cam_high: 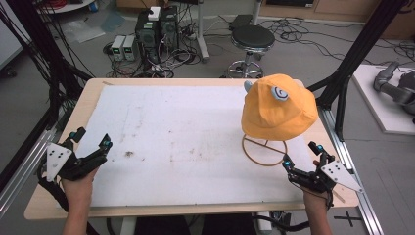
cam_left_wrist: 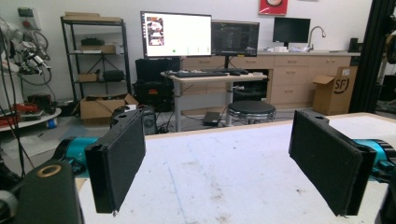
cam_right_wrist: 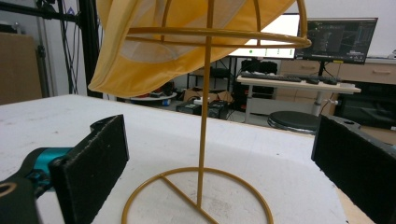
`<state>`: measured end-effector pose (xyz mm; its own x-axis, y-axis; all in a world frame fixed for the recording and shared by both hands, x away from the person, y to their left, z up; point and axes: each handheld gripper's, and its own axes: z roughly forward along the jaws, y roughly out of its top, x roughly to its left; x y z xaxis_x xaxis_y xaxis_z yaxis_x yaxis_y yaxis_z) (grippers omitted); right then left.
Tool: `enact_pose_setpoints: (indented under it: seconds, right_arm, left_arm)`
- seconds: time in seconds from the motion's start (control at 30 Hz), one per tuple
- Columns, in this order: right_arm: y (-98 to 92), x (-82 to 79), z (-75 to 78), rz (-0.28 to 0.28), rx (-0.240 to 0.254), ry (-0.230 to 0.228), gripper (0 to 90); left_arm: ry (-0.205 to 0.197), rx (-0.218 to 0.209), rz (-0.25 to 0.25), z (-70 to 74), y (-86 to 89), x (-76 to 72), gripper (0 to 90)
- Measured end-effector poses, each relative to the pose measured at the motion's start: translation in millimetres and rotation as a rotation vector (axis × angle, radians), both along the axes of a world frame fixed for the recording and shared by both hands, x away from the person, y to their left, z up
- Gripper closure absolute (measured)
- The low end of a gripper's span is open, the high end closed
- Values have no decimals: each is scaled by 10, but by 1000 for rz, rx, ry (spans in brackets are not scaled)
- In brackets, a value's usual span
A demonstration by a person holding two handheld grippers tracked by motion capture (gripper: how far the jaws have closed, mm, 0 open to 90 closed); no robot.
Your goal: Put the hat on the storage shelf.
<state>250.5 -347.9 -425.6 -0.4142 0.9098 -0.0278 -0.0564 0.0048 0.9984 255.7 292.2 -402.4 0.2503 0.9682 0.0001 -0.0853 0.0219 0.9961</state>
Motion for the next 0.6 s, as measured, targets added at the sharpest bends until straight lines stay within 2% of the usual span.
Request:
enact_pose_setpoints:
  seconds: [0.1,0.3,0.47,0.6]
  right_arm:
    - [-9,8,-3,-3,2,1,35]
    - [-15,4,-4,-3,8,3,35]
    - [-25,5,-3,-4,18,0,35]
    - [-9,7,-7,1,20,10,35]
  left_arm:
    - [-5,-15,8,-1,23,-5,191]
    - [15,-8,18,-27,17,9,191]
    - [5,-12,24,-21,29,-2,191]
    - [17,1,28,-34,34,3,191]
